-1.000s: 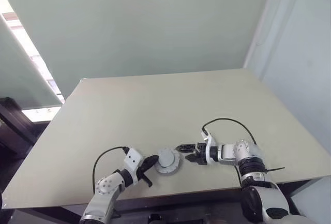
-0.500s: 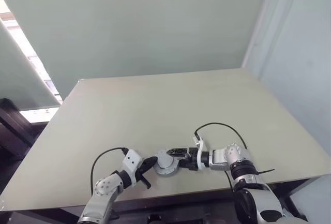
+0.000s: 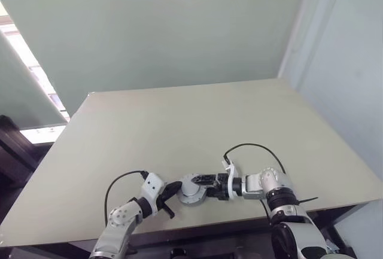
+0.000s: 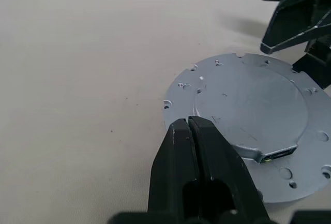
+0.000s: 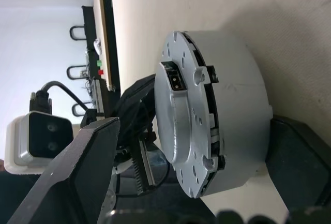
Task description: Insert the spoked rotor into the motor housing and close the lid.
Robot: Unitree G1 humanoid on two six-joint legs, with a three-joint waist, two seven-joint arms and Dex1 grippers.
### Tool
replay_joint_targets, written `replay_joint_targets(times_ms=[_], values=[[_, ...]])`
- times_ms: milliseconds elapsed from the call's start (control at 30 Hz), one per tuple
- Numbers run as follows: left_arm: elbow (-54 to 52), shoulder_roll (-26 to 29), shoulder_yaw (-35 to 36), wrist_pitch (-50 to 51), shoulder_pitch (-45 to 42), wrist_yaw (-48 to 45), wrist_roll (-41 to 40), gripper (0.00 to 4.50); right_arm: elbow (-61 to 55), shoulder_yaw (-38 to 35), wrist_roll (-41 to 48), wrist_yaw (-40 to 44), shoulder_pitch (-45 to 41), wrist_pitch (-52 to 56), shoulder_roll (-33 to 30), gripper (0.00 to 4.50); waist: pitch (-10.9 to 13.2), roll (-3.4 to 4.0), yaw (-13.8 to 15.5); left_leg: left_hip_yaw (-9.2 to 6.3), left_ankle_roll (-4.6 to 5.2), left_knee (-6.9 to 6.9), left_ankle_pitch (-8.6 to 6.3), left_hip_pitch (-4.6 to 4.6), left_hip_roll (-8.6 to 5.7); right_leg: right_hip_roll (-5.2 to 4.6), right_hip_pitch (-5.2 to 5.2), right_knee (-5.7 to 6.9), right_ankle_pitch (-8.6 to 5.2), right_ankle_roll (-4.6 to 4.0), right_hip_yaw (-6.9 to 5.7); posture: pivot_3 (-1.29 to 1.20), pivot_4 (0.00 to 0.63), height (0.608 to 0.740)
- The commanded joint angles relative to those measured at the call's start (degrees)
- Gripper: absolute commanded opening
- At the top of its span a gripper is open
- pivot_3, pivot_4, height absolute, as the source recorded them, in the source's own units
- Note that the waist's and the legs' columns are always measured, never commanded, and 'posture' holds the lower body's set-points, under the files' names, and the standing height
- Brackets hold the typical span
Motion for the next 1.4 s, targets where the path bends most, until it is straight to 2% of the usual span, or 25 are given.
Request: replay_joint_targets(times_ms=[33, 233, 333, 467, 867, 1000, 1100, 1200, 1300, 1400], values=[[0.5, -0.2, -2.4, 1.5, 0.7, -0.6, 1.5, 0.0, -0.4, 1.7, 1.6, 0.2, 0.5, 2.3, 1.9, 4.49, 0.0, 0.0, 0.0, 0.01, 0.0, 0.0, 0.0, 0.0, 0.0, 0.0, 0.0, 0.0, 0.0, 0.0, 0.0, 0.0, 0.0, 0.74], [0.1, -0.2, -2.4, 1.4, 1.2, -0.6, 1.5, 0.0, -1.6, 3.0, 1.0, -0.7, 1.6, 3.0, 2.7, 4.49, 0.0, 0.0, -0.1, 0.0, 0.0, 0.0, 0.0, 0.02, 0.01, 0.01, 0.0, 0.0, 0.0, 0.0, -0.01, 0.0, 0.0, 0.74], [-0.1, -0.2, -2.4, 1.4, 1.4, -0.5, 1.5, 0.0, -1.9, 3.2, 0.9, -1.5, 2.1, 2.7, 3.6, 3.64, 0.0, -0.01, -0.1, 0.0, 0.0, 0.0, 0.0, 0.01, 0.01, 0.01, 0.0, 0.0, 0.0, 0.0, 0.0, 0.0, 0.0, 0.74], [-0.2, -0.3, -2.3, 1.3, 1.5, -0.4, 1.4, 0.0, -1.9, 3.5, 0.7, -2.9, 2.4, 2.0, 5.3, 2.26, 0.0, -0.02, -0.8, 0.03, 0.0, -0.01, -0.01, 0.04, 0.06, 0.02, -0.01, 0.02, 0.0, 0.0, 0.02, 0.0, 0.0, 0.74], [-0.6, -0.8, -1.6, 1.3, 1.3, -0.3, 0.6, 0.0, -1.7, 2.1, 0.6, -4.5, 2.7, 0.6, 6.6, 2.22, 0.0, -0.01, -1.8, 0.04, -0.01, -0.04, -0.01, 0.42, 0.23, 0.13, 0.18, 0.15, -0.09, -0.16, -0.06, 0.0, 0.0, 0.74], [-2.7, -2.4, 1.4, 4.8, 0.9, 1.6, -2.4, 0.0, -1.6, 1.6, 0.7, -4.9, 2.7, -0.1, 6.6, 2.22, 0.0, -0.01, -1.8, 0.03, -0.01, -0.04, 0.0, 0.44, 0.24, 0.14, 0.18, 0.15, -0.09, -0.15, -0.06, 0.0, 0.0, 0.74], [-5.5, -1.0, 1.7, 10.8, 0.7, 2.5, -1.7, 0.0, -1.3, 1.3, 0.7, -5.0, 2.6, -0.5, 6.6, 2.21, 0.0, -0.06, -1.9, 0.02, -0.01, -0.04, -0.01, 0.45, 0.27, 0.17, 0.16, 0.15, -0.09, -0.16, -0.07, 0.0, 0.0, 0.74], [-7.5, 0.1, 2.3, 14.0, 0.9, 3.0, -1.8, 0.6, -1.1, 0.9, 0.8, -5.2, 2.3, -0.8, 6.6, 2.21, 0.0, -0.06, -2.1, 0.02, -0.02, -0.06, -0.01, 0.48, 0.33, 0.22, 0.12, 0.16, -0.09, -0.16, -0.1, 0.0, 0.0, 0.74], [-9.9, 0.3, 4.2, 17.7, 1.1, 3.8, -3.7, 1.61, -0.8, 0.5, 0.8, -5.3, 2.1, -1.2, 6.5, 2.19, 0.0, -0.07, -2.2, 0.02, -0.02, -0.2, -0.01, 0.51, 0.33, 0.24, 0.1, 0.15, -0.09, -0.16, -0.09, 0.0, 0.0, 0.74], [-12.4, -0.3, 12.2, 23.4, 0.2, 7.6, -9.6, 2.64, -0.3, -0.2, 1.0, -5.3, 1.9, -1.8, 6.6, 2.19, 0.1, -0.13, -2.3, 0.02, -0.01, -0.34, -0.01, 0.5, 0.34, 0.24, 0.03, 0.13, -0.09, -0.14, -0.08, 0.0, 0.0, 0.74]])
